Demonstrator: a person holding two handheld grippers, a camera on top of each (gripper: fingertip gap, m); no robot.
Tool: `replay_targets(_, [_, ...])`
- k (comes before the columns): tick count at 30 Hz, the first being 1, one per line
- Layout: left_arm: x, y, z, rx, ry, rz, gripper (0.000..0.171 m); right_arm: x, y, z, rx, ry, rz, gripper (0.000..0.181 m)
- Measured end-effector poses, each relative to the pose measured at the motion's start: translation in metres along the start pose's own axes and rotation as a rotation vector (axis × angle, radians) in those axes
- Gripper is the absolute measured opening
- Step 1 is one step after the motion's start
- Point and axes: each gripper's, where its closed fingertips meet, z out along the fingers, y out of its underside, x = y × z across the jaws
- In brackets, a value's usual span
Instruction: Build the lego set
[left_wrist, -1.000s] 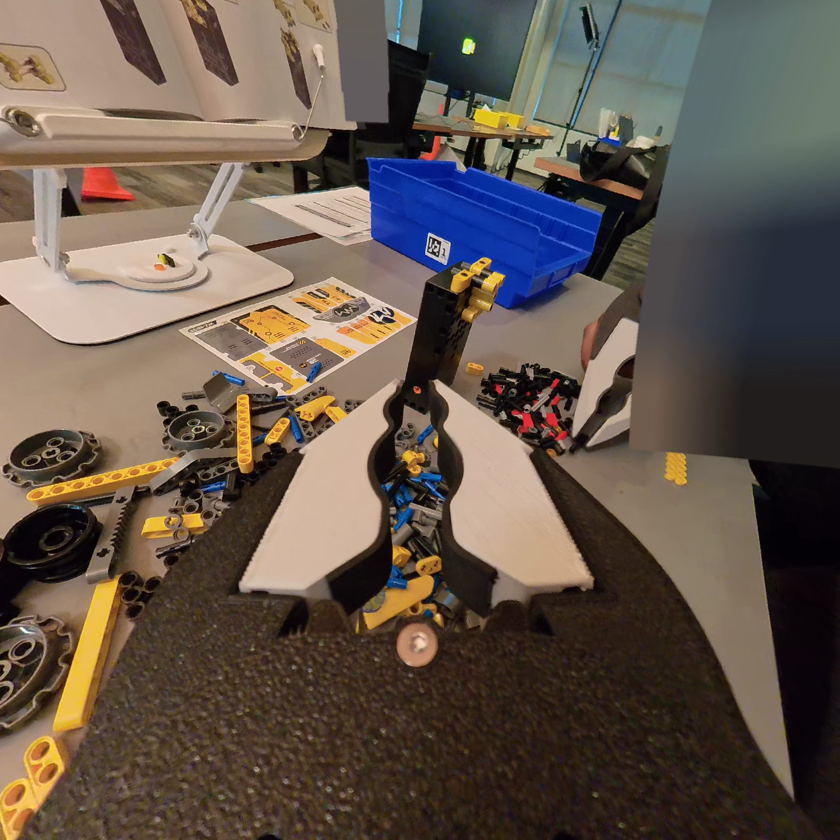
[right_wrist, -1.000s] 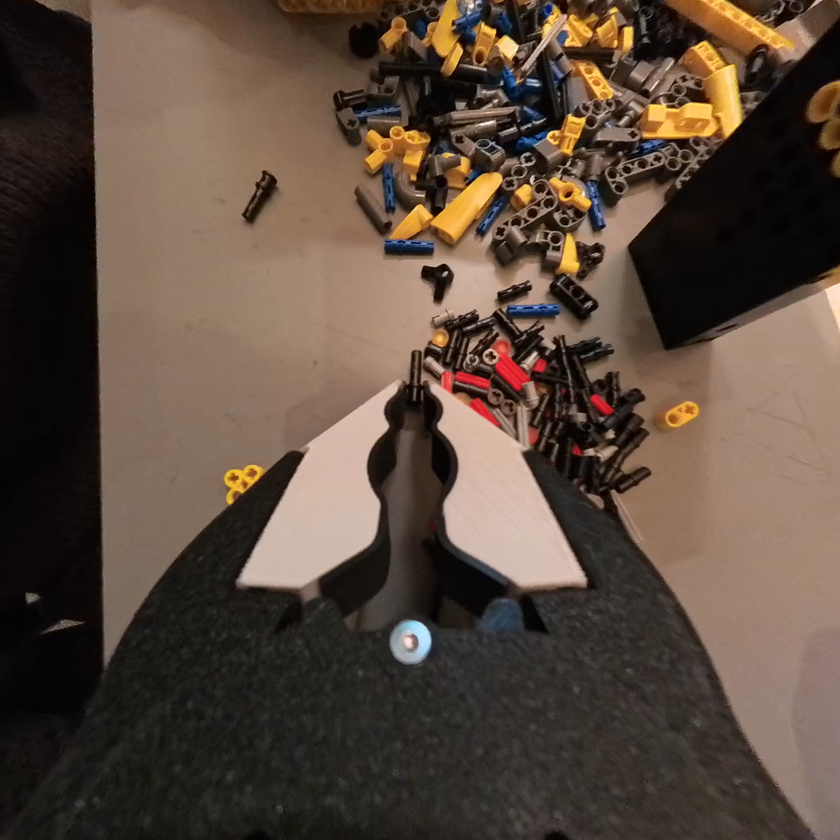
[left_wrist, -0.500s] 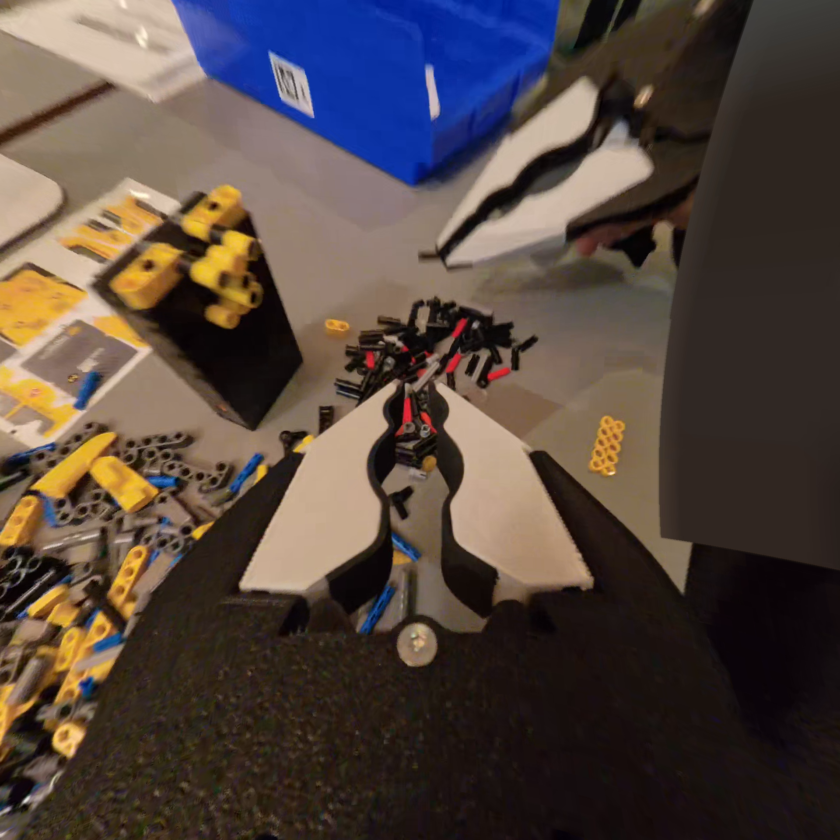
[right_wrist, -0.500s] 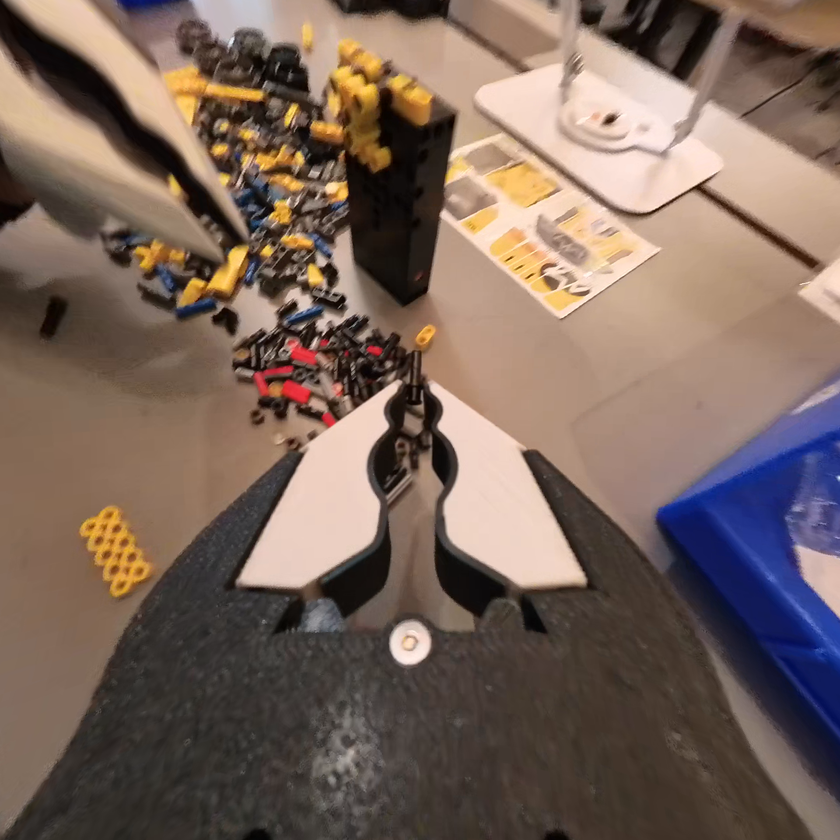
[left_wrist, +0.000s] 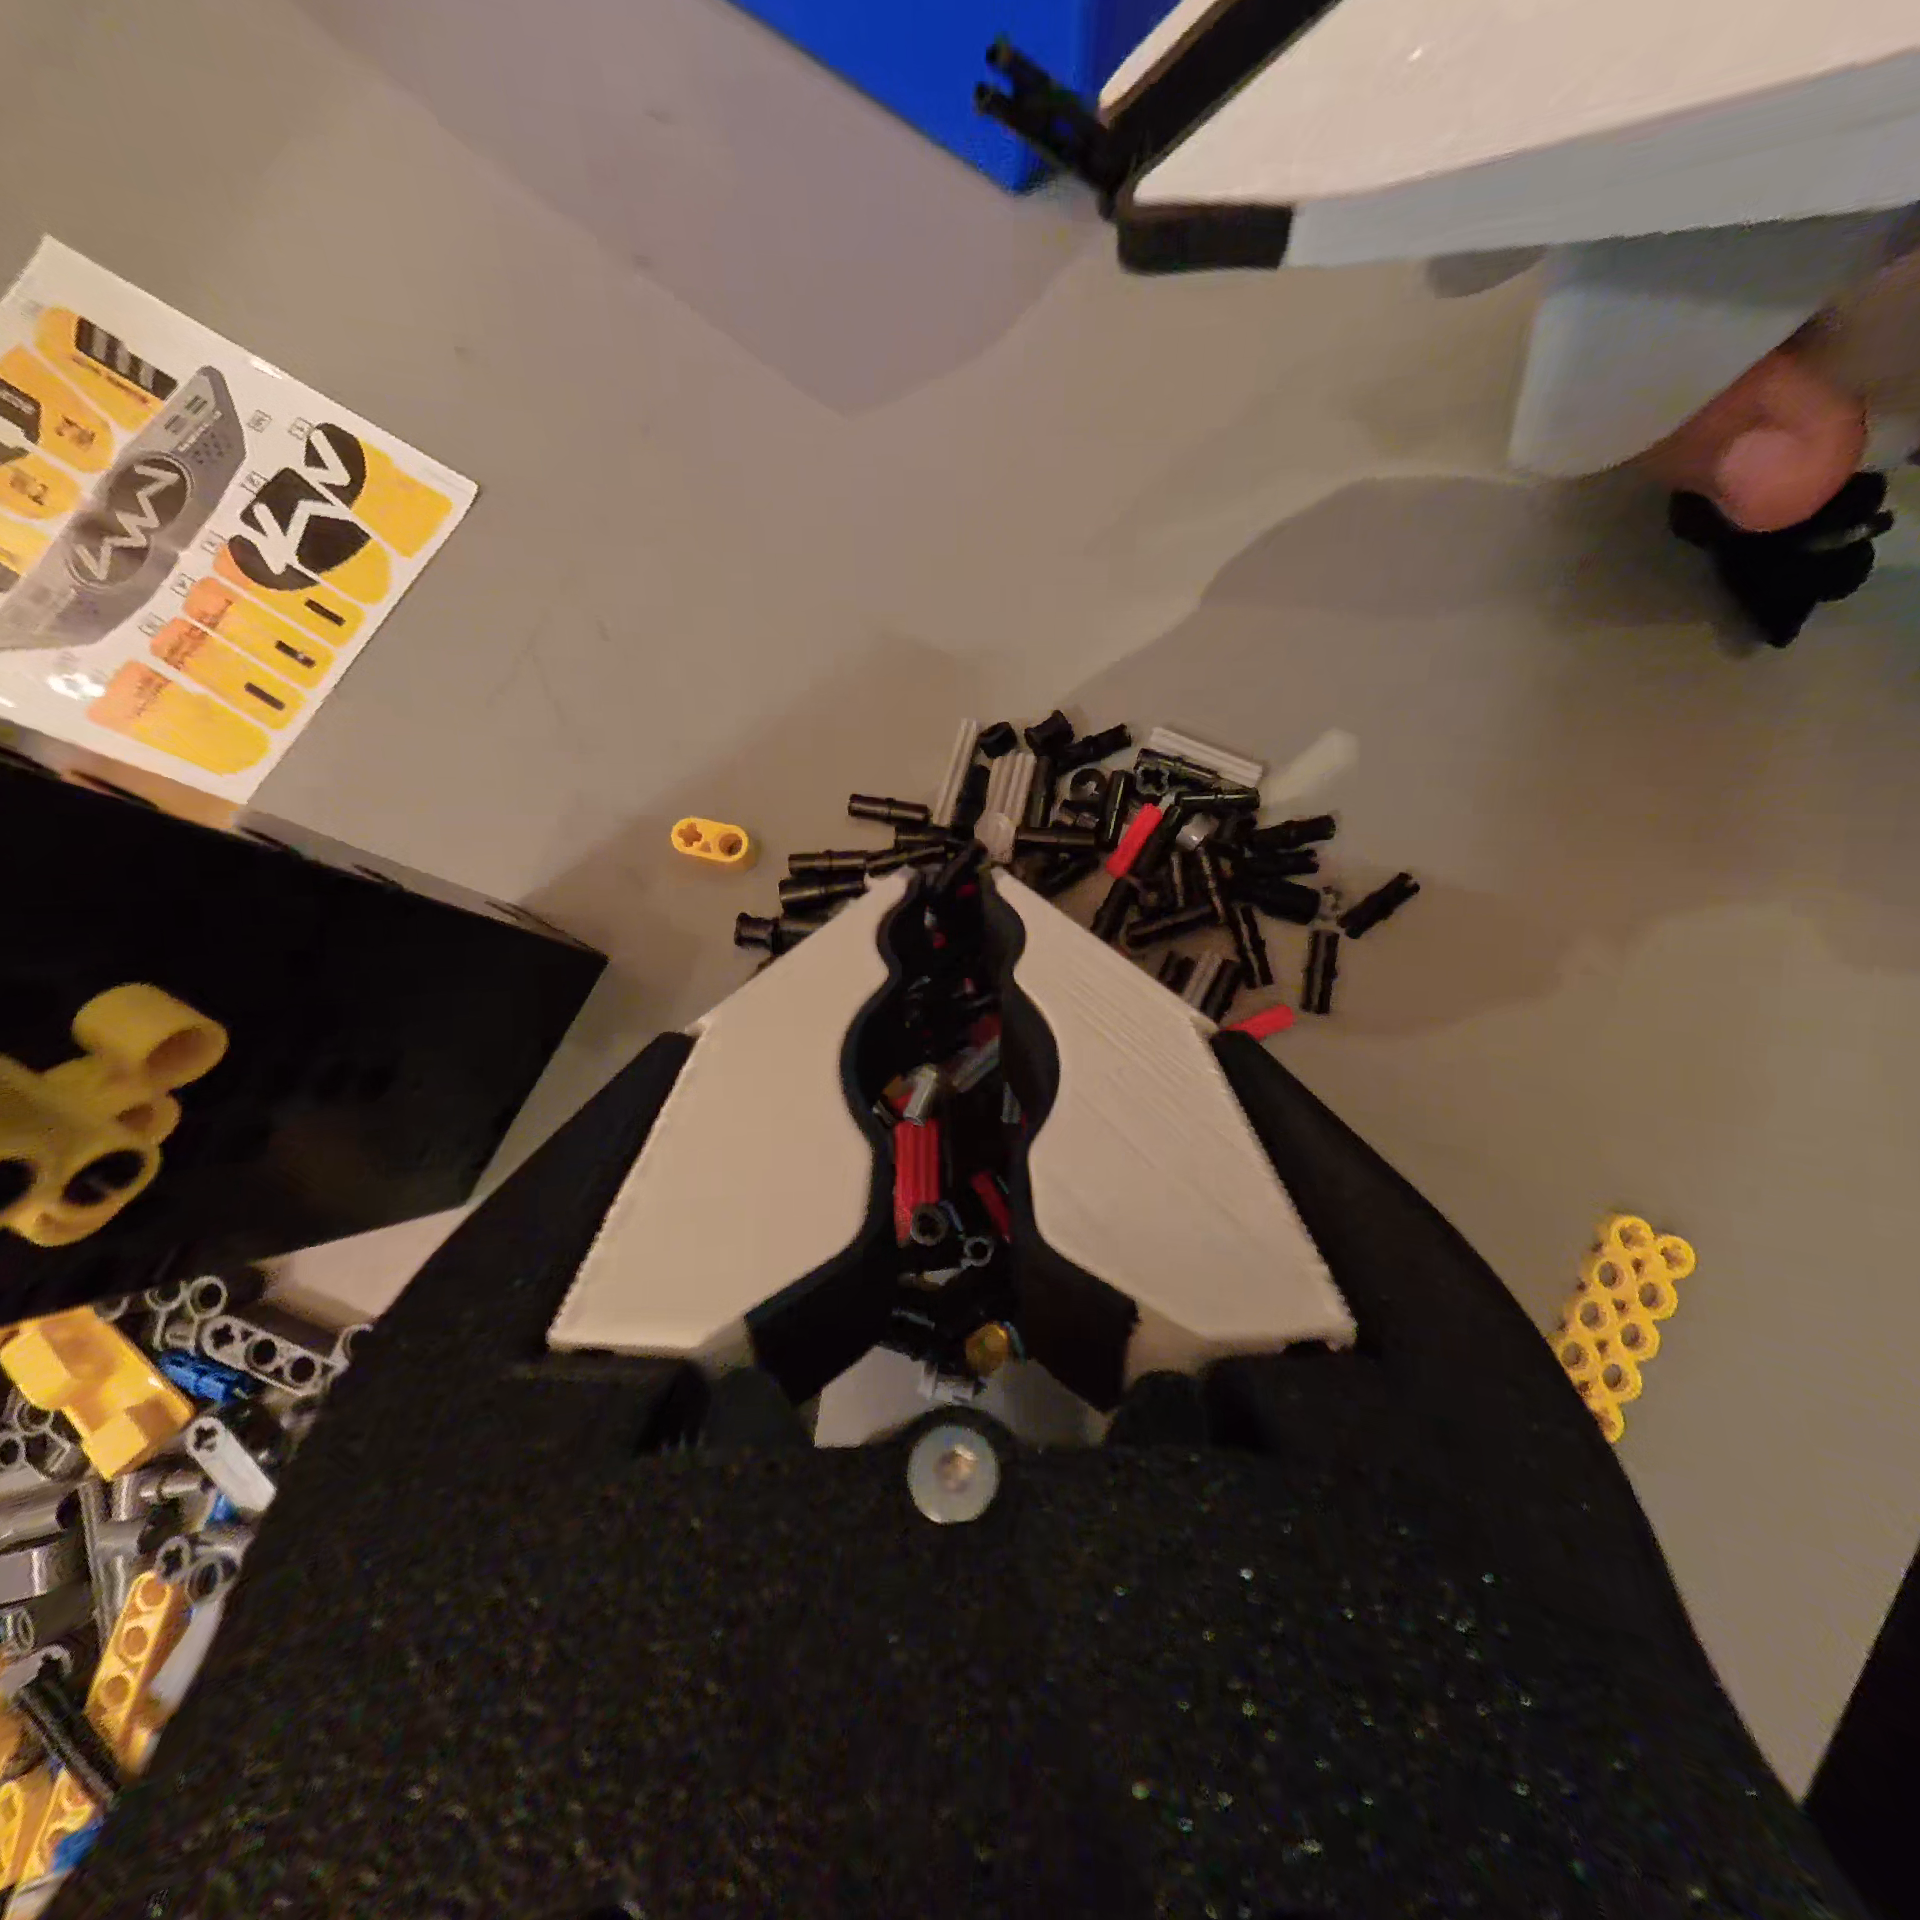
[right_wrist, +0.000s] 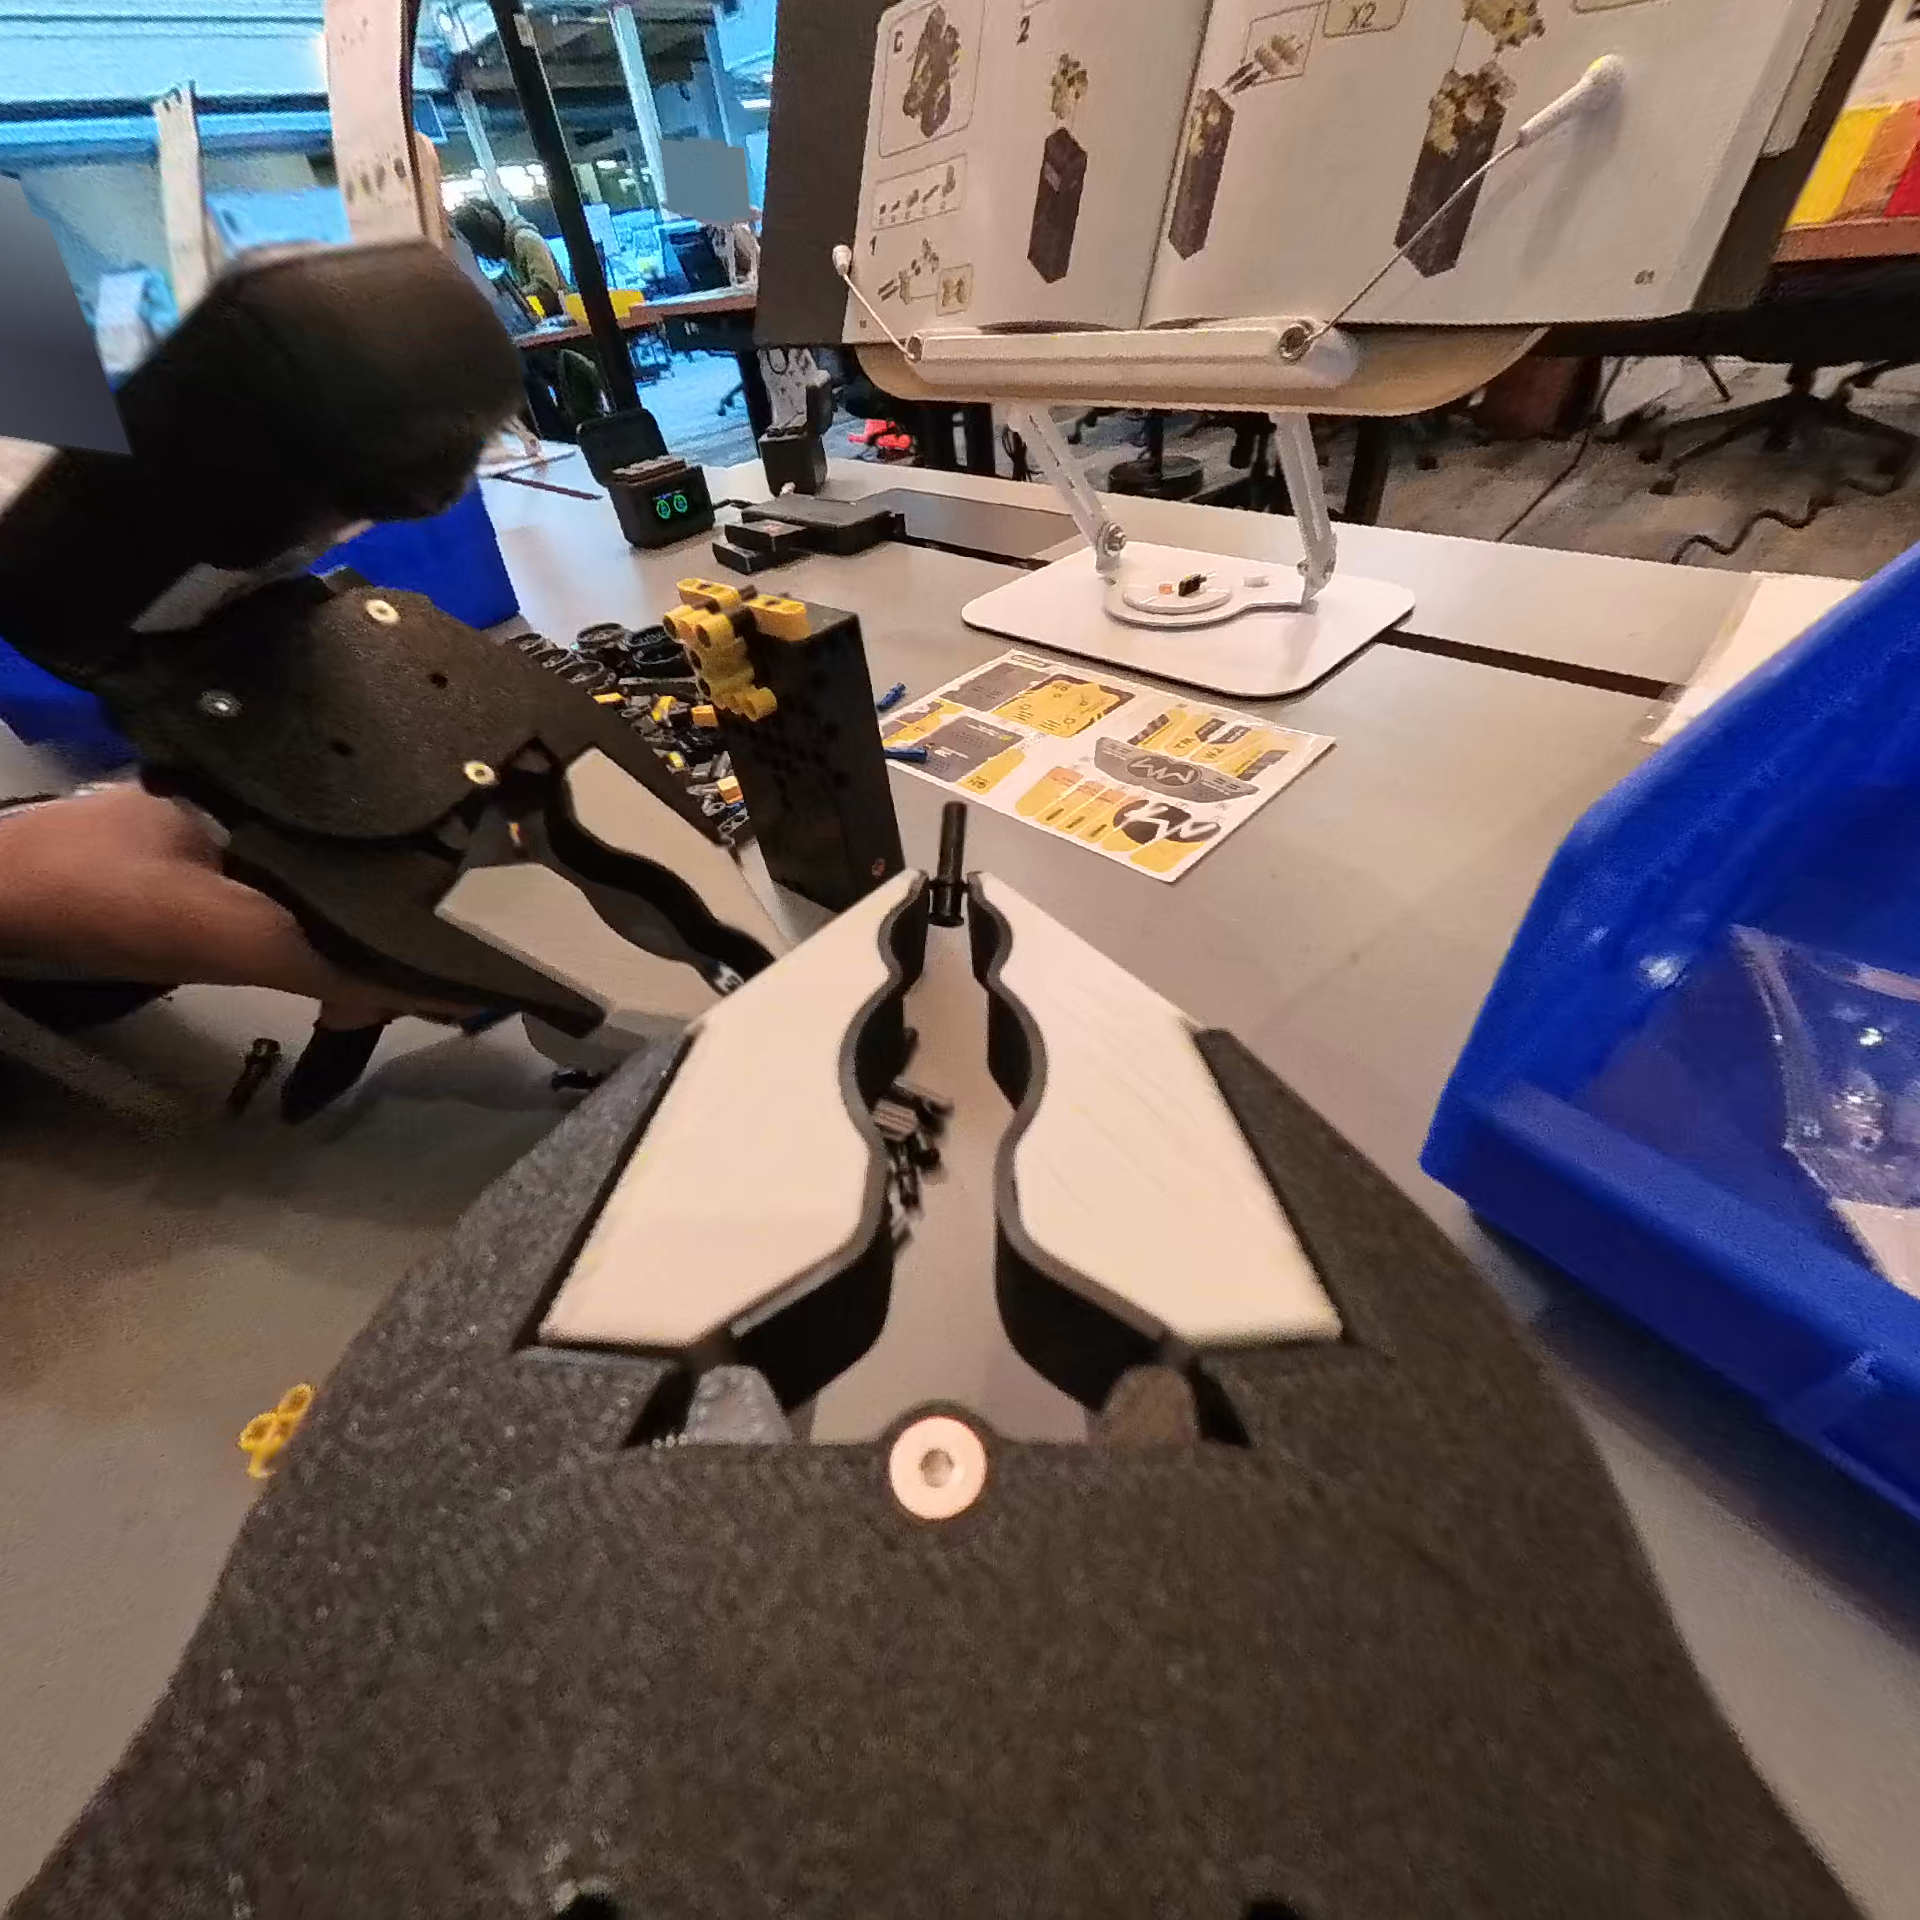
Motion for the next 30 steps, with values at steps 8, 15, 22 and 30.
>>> replay_targets(8, [-0.002, 0.004, -0.004, -0.024, -0.011, 0.021, 0.009, 0.006, 0.004, 0.001, -0.011, 0.029, 0.005, 0.006])
replay_targets(15, [-0.001, 0.005, -0.005, 0.002, 0.004, 0.021, 0.0, 0.01, 0.004, 0.001, -0.007, 0.046, 0.008, 0.006])
replay_targets(22, [-0.005, 0.006, -0.012, 0.028, 0.003, -0.006, 0.0, 0.01, 0.005, 0.002, -0.01, 0.052, 0.005, 0.006])
replay_targets(30, [0.002, 0.01, -0.005, 0.001, 0.014, 0.035, 0.003, 0.01, 0.005, 0.002, -0.015, 0.055, -0.003, 0.006])
